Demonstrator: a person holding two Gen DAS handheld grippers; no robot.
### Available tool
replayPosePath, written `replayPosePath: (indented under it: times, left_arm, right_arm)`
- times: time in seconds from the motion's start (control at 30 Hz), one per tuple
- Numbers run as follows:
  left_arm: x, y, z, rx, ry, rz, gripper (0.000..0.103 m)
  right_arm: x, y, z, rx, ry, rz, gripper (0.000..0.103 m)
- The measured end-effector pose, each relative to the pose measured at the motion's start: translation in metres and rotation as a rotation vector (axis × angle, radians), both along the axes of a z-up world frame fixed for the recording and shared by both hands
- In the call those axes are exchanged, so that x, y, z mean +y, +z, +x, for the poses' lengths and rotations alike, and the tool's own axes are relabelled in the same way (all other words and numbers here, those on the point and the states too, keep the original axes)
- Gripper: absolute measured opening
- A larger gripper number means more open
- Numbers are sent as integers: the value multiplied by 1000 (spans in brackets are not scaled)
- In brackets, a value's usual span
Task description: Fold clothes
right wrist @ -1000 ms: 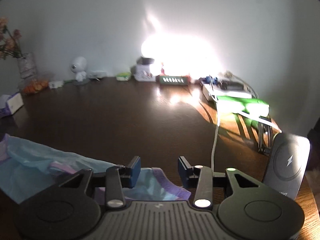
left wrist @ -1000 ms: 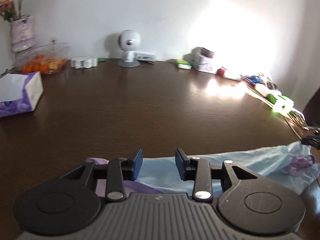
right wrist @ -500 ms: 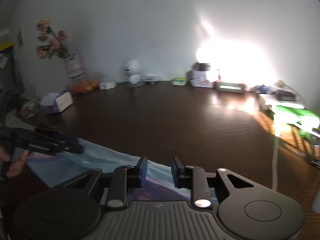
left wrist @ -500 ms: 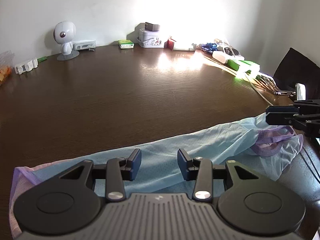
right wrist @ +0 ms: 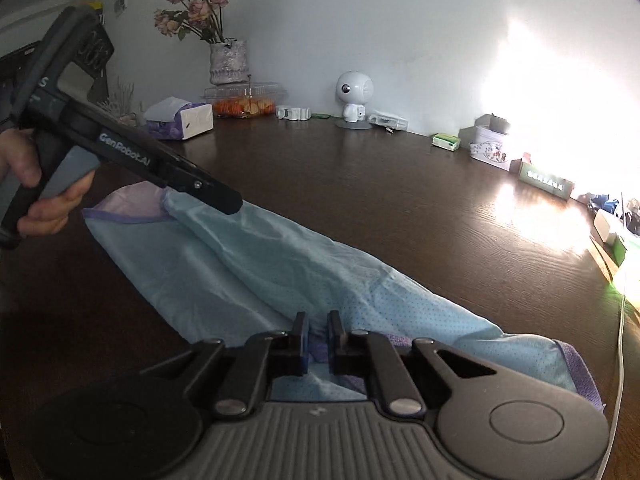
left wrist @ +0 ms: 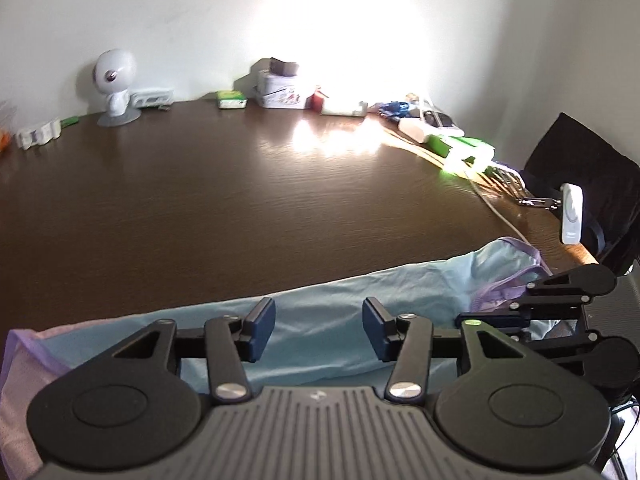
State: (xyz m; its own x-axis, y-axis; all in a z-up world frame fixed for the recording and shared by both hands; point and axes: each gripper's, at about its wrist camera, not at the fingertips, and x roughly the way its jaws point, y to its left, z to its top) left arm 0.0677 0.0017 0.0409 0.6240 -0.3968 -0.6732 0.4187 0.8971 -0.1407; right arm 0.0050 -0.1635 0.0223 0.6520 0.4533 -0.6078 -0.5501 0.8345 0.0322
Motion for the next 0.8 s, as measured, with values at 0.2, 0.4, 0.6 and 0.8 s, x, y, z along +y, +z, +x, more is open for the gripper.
replayPosePath:
  times: [0.2,0.4,0.6,0.8]
  left_arm:
    - [-26,-30,-3,37,-59,33,53]
    - [-25,-31,-8,29,-57,57,53]
    - [-21,-31,-6,42,-48,31,58]
    - [-21,-27,-12,30,-41,56,60]
  right_arm:
    - [-22,18,6,11,-78,169,10]
    - [-11,-5,7,-8,-100,24,12]
    - [-21,6,-8,-33,-94,104,18]
    - [-18,-5,-12,19,-128,78,21]
